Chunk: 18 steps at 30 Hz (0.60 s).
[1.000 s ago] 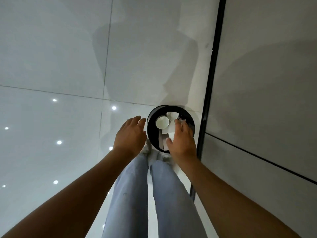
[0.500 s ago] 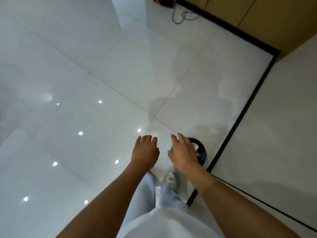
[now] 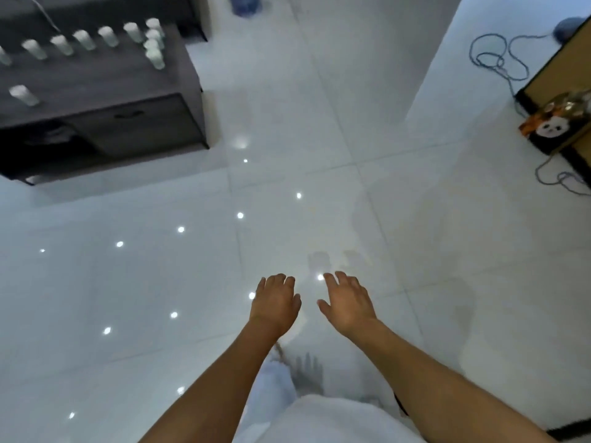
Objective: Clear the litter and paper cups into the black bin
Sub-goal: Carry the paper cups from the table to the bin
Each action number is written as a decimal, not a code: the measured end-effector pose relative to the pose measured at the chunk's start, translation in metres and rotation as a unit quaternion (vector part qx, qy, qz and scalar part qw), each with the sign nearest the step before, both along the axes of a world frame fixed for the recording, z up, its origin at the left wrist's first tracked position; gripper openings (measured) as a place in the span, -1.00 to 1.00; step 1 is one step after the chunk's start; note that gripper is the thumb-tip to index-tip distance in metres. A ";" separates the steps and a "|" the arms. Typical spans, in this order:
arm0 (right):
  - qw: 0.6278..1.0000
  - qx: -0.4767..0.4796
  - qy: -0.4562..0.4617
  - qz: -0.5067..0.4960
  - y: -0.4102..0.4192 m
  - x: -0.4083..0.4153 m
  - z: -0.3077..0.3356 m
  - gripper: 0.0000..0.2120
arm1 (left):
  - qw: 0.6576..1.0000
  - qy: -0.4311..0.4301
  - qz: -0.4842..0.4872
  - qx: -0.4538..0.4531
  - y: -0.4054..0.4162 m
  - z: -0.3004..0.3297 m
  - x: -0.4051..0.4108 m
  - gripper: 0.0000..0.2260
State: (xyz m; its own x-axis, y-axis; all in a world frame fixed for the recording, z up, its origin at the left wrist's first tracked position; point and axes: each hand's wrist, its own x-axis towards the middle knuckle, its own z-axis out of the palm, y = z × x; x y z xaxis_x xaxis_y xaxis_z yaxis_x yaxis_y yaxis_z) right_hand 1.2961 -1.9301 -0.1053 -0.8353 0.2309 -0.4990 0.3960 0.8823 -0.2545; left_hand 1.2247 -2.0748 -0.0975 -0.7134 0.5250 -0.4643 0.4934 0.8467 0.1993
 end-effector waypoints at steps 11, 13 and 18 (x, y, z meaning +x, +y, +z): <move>0.985 -0.021 0.001 0.169 -0.164 -0.208 0.011 -0.45 | 0.987 -0.012 0.157 -0.022 -0.186 0.004 -0.156 -0.62; 0.982 -0.021 -0.001 0.187 -0.175 -0.240 0.012 -0.44 | 0.984 -0.013 0.174 -0.018 -0.199 0.005 -0.183 -0.62; 0.975 -0.018 -0.006 0.221 -0.185 -0.334 0.010 -0.45 | 0.976 -0.009 0.218 -0.016 -0.221 0.003 -0.266 -0.64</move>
State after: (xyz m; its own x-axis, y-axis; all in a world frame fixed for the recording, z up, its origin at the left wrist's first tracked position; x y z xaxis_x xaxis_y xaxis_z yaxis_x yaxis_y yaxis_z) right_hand 0.9619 -2.1153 -0.0952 -0.8429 -0.1684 -0.5110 -0.0185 0.9583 -0.2853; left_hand 0.9588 -2.2958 -0.0950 -0.8573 0.1581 -0.4900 0.0809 0.9812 0.1751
